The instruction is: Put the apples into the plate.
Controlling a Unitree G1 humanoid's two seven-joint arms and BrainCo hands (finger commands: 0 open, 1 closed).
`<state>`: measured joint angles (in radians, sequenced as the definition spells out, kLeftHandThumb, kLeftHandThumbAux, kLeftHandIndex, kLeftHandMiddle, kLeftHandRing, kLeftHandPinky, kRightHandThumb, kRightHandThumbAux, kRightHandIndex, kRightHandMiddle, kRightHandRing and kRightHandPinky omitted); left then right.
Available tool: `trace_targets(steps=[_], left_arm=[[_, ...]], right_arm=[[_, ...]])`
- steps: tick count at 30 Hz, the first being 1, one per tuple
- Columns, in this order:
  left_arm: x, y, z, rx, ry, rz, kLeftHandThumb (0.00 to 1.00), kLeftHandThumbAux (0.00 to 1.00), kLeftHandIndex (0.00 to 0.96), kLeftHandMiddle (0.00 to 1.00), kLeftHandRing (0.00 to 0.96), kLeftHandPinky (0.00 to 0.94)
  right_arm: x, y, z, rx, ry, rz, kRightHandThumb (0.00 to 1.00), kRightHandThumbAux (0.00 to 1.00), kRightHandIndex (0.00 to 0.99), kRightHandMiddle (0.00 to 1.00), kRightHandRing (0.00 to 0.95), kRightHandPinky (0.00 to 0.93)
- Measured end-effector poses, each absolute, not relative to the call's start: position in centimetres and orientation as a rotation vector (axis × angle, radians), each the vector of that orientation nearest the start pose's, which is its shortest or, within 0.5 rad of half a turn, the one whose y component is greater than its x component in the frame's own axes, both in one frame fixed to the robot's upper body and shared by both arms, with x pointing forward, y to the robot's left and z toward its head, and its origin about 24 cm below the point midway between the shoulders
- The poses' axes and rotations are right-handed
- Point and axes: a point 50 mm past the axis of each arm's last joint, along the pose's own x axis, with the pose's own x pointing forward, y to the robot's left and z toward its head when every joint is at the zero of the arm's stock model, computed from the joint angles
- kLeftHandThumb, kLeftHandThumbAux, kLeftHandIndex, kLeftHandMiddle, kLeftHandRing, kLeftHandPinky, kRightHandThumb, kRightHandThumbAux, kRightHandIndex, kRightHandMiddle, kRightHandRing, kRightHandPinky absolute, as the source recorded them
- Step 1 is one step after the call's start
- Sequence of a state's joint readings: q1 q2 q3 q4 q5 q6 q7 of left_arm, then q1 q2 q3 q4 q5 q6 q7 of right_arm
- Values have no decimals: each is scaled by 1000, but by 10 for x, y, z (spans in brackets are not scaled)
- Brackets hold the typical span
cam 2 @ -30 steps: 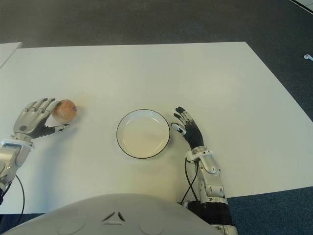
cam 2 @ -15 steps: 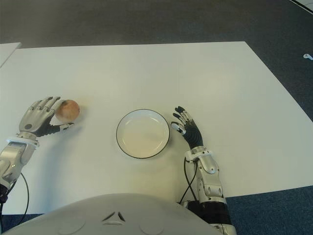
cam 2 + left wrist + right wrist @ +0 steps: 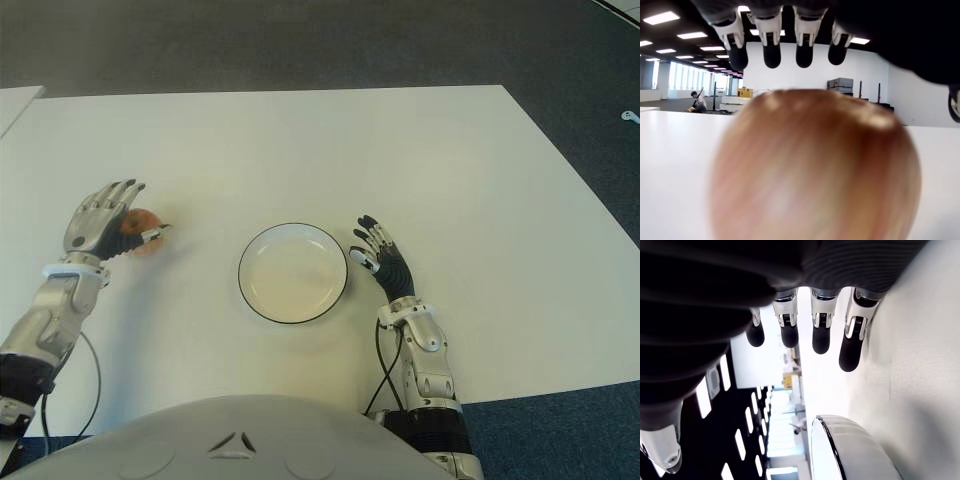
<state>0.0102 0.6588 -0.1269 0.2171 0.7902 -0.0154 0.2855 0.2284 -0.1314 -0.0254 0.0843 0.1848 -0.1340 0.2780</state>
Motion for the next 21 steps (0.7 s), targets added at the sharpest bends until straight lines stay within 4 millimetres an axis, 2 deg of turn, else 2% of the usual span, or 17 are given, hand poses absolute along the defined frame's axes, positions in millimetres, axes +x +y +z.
trace_targets(steps=[8, 21], left_arm=[[254, 269, 43, 1426, 52, 65, 383, 235, 0, 0, 0, 8], [262, 264, 20, 1402, 165, 22, 355, 230, 0, 0, 0, 0]], right_arm=[[197, -184, -10, 67, 152, 164, 114, 589, 34, 90, 84, 79], [196, -187, -9, 39, 148, 167, 97, 610, 3, 85, 82, 49]])
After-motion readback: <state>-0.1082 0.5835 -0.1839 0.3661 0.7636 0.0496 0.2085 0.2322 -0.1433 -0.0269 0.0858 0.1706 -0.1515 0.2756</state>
